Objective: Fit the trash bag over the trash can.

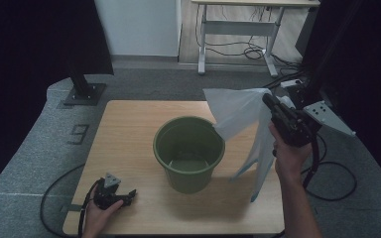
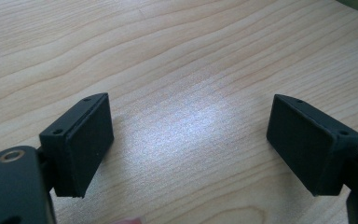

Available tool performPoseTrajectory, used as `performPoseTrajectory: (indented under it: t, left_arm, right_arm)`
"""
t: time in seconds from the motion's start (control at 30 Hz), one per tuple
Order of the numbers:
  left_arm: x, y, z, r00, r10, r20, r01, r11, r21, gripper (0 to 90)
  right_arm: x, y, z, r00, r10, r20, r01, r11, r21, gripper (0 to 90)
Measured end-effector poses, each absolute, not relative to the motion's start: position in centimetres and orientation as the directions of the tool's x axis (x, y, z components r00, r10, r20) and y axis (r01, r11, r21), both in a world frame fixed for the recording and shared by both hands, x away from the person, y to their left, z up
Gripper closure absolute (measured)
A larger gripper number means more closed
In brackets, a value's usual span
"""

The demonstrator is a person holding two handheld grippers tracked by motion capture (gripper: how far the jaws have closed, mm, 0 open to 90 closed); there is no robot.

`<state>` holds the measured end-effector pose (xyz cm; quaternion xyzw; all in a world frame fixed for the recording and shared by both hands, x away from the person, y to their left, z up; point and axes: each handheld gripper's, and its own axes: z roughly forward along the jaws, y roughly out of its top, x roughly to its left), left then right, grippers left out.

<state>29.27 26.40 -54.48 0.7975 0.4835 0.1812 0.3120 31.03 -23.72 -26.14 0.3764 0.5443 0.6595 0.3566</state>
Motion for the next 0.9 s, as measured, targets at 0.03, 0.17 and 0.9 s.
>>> performPoseTrajectory:
  t: [0.03,0.17,0.9]
  left_arm:
    - [29.3,26.4,-54.5,0.466,0.884,-0.012,0.658,-0.337,0.673,14.3]
    - [29.3,26.4,-54.5,0.467,0.884,-0.011,0.658,-0.339,0.672,14.3]
    - [29.2,26.4,-54.5,0.464,0.886,-0.013,0.658,-0.336,0.674,14.3]
  right_arm:
    - [31.0,-23.6,-25.8,-0.463,0.88,0.105,-0.067,-0.153,0.986,89.0]
    - [30.8,-23.0,-24.5,-0.468,0.879,0.09,-0.088,-0.147,0.985,89.0]
    - [30.8,-18.8,-30.8,-0.516,0.856,0.021,-0.014,-0.033,0.999,88.9]
